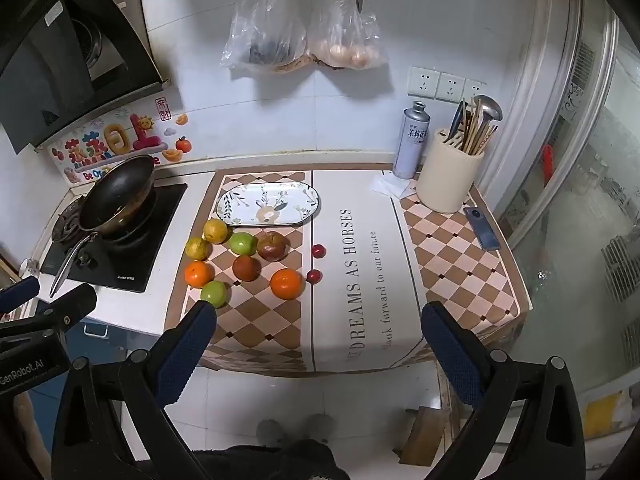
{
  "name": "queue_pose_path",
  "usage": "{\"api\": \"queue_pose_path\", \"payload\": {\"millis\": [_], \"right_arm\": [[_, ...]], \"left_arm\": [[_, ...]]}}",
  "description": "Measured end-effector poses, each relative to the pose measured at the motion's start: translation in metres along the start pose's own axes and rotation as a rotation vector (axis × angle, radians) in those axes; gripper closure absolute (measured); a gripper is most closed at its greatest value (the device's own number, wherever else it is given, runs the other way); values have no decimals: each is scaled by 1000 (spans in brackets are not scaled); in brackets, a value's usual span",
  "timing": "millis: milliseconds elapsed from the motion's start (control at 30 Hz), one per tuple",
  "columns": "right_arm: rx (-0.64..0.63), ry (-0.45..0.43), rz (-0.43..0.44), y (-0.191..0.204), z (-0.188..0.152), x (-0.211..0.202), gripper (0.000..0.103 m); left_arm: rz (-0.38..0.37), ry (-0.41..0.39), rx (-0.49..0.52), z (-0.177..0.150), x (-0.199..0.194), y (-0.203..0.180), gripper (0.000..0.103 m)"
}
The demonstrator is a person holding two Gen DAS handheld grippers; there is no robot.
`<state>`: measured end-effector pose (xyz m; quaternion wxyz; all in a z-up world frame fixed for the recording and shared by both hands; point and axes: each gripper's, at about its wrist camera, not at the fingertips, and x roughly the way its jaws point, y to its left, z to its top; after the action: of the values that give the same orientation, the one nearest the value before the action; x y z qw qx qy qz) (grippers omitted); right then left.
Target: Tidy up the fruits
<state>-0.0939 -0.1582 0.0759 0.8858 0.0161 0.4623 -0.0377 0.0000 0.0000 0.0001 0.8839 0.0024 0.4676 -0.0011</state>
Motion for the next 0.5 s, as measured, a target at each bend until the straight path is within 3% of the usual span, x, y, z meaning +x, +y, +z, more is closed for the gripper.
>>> {"api": "queue_pose_path", "payload": {"millis": [500], "right_arm": [[7, 5, 11, 0, -3, -6, 0]], "left_arm": [[-1, -2, 2, 0, 0, 2, 0]]}}
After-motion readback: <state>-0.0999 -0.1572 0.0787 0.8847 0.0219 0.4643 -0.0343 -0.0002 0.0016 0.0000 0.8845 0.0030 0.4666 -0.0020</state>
